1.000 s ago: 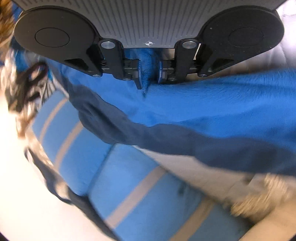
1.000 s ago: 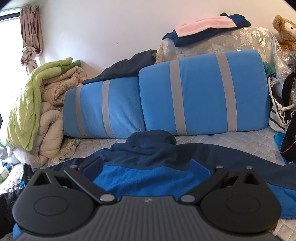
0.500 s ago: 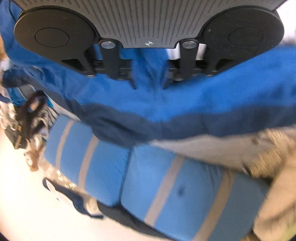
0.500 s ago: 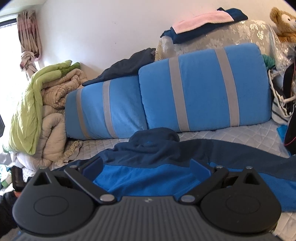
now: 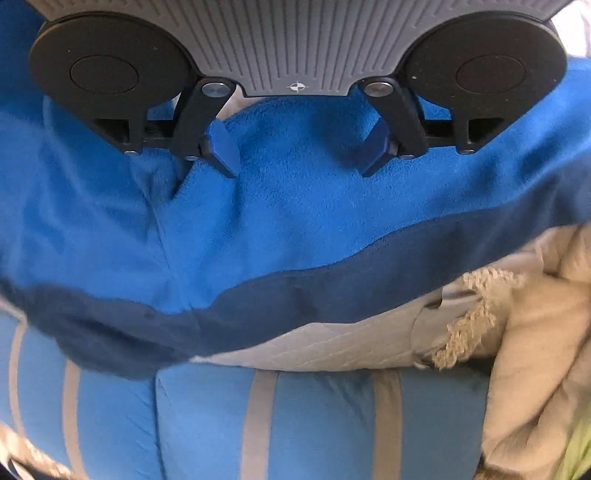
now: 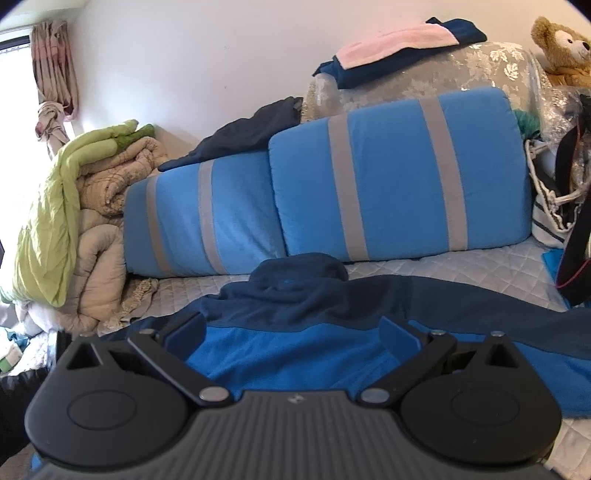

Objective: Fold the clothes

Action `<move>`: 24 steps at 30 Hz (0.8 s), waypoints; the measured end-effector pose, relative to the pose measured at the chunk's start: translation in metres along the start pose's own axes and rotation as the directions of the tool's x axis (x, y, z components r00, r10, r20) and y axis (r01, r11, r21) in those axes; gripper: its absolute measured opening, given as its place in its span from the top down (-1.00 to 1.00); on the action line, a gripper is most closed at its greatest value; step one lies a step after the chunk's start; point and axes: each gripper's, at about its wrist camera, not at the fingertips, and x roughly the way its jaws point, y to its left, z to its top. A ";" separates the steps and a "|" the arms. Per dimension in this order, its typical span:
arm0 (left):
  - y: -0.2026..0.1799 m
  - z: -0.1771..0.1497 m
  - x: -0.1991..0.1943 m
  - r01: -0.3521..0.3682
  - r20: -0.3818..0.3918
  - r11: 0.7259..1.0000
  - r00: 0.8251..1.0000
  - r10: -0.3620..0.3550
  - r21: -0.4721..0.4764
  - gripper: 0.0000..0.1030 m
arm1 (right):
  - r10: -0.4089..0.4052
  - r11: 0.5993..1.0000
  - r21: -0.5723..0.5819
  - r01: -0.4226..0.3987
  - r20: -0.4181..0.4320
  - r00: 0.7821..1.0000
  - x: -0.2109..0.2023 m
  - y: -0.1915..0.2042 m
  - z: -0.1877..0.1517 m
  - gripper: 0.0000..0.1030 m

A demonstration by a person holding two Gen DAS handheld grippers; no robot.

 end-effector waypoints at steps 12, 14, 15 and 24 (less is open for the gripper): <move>0.036 0.074 -0.118 0.012 0.112 0.999 0.994 -0.016 0.037 -0.36 | -0.059 0.997 0.056 0.060 -0.020 0.998 -0.008 -0.042 0.017 -1.00; 0.041 0.098 -0.156 0.023 0.152 0.999 0.988 -0.029 0.039 -0.40 | -0.069 0.996 0.064 0.070 -0.018 0.997 -0.010 -0.049 0.030 -1.00; 0.044 0.110 -0.178 0.029 0.191 0.999 0.981 -0.036 0.038 -0.47 | -0.078 0.995 0.062 0.079 -0.013 0.997 -0.012 -0.052 0.039 -1.00; 0.044 0.193 -0.321 0.070 0.432 0.997 0.899 -0.078 0.034 -0.65 | -0.083 0.993 0.089 0.071 0.135 0.987 -0.057 -0.069 0.143 -1.00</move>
